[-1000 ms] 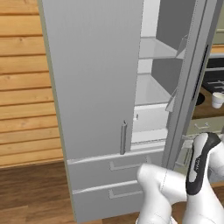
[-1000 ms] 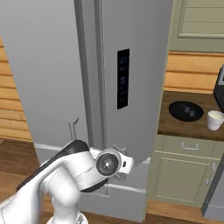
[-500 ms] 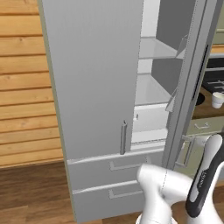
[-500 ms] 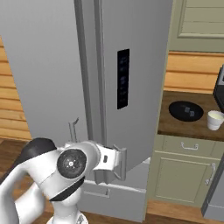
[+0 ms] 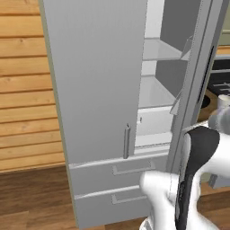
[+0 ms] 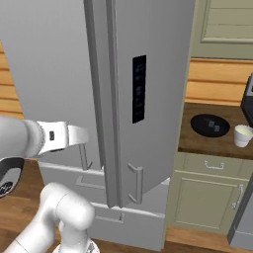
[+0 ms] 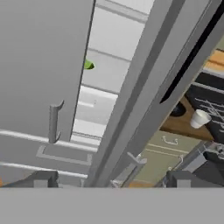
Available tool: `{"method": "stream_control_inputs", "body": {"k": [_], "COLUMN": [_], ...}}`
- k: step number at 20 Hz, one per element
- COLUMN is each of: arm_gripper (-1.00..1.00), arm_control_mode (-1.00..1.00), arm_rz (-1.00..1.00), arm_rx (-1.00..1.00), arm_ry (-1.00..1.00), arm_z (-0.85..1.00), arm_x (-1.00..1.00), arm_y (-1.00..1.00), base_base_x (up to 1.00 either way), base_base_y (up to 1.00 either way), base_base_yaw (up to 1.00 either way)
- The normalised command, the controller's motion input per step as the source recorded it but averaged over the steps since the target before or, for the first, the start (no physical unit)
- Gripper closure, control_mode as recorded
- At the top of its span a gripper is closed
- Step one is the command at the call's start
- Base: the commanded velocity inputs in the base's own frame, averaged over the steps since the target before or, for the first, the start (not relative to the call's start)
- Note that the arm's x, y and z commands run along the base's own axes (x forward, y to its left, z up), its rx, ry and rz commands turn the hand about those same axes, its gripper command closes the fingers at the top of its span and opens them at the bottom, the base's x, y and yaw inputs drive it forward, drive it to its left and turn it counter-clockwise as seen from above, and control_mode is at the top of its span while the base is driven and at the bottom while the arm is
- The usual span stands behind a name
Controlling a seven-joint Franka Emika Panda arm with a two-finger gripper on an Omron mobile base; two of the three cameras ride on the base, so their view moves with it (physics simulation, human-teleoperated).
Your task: Grab a lemon wedge from the fridge and one ice cube from the ice bowl, and put them in the glass of lemonade.
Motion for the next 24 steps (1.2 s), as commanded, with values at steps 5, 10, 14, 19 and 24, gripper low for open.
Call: {"method": "stream_control_inputs", "body": {"k": [5, 10, 14, 19, 24], "arm_gripper": [-1.00, -1.00, -1.00, -1.00, -1.00], "arm_control_mode": [-1.00, -1.00, -1.00, -1.00, -1.00], "arm_rz": [-0.02, -0.05, -0.11, -0.15, -0.13], "arm_rx": [-0.68, -0.66, -0.48, -0.11, 0.00], "arm_ry": [0.35, 0.29, 0.25, 0.13, 0.00], "arm_z": [0.17, 0.01, 0.00, -0.04, -0.02], "arm_x": [0.65, 1.00, 1.00, 1.00, 0.40], "arm_y": [0.92, 0.34, 0.00, -0.26, -0.30], "base_base_x": [0.00, 0.00, 0.00, 0.00, 0.00], "base_base_y": [0.00, 0.00, 0.00, 0.00, 0.00], "base_base_yaw": [0.00, 0.00, 0.00, 0.00, 0.00]}}
